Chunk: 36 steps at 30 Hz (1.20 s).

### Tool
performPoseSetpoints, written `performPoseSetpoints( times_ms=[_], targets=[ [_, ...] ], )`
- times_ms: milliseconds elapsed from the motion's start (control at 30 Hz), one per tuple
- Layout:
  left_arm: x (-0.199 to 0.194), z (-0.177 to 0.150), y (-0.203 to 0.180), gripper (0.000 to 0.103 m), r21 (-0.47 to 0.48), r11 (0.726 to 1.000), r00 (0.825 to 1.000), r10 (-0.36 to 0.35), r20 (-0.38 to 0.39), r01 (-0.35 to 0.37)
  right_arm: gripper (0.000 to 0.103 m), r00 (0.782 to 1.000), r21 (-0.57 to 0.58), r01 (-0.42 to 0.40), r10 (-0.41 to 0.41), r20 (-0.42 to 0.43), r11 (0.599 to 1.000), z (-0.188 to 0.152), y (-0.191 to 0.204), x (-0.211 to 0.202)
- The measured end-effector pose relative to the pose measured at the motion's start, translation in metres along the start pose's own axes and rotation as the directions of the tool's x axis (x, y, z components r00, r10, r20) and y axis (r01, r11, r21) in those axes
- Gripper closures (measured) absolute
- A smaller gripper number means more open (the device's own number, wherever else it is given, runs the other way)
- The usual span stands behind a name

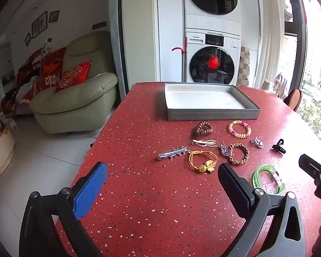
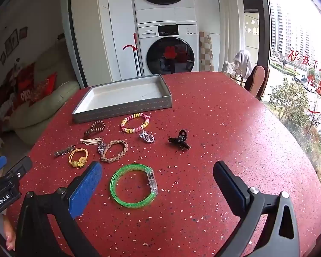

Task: Organize jewelry

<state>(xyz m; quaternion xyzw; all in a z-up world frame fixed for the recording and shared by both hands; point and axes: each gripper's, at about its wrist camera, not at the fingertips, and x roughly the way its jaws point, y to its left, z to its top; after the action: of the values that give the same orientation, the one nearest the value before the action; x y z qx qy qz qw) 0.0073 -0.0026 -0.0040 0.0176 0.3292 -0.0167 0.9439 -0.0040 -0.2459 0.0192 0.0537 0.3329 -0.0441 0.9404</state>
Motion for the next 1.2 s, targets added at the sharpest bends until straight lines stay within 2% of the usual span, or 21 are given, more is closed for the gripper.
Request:
performPoseSetpoints(
  times_ms=[133, 167, 267, 333, 1200],
  targets=[
    [0.009, 0.001, -0.004, 0.0, 0.021, 0.999, 0.999, -0.038, -0.037, 0.039, 0.0, 1.0, -0.002, 0.002, -0.002, 0.004, 1.0, 0.001, 0.003, -0.002],
    [0.0, 0.005, 0.005, 0.0, -0.008, 1.0, 1.0, -0.014, -0.003, 0.014, 0.0, 1.0, -0.001, 0.002, -0.002, 0.006, 1.0, 0.001, 0.003, -0.003],
    [-0.005, 0.0, 0.004, 0.0, -0.035, 0.999, 1.0, 0.011, 0.014, -0.011, 0.0, 1.0, 0.003, 0.002, -0.002, 0.01, 1.0, 0.002, 0.002, -0.003],
    [-0.005, 0.0, 0.005, 0.0, -0.037, 0.999, 1.0, 0.009, 0.013, -0.008, 0.0, 0.999, -0.035, 0.016, -0.015, 0.036, 0.999, 0.004, 0.014, -0.01],
    [-0.006, -0.002, 0.008, 0.0, -0.033, 0.999, 0.999, 0.027, 0.04, -0.025, 0.0, 0.996, -0.057, 0.022, -0.017, 0.086, 0.998, 0.003, 0.016, -0.014]
  ],
)
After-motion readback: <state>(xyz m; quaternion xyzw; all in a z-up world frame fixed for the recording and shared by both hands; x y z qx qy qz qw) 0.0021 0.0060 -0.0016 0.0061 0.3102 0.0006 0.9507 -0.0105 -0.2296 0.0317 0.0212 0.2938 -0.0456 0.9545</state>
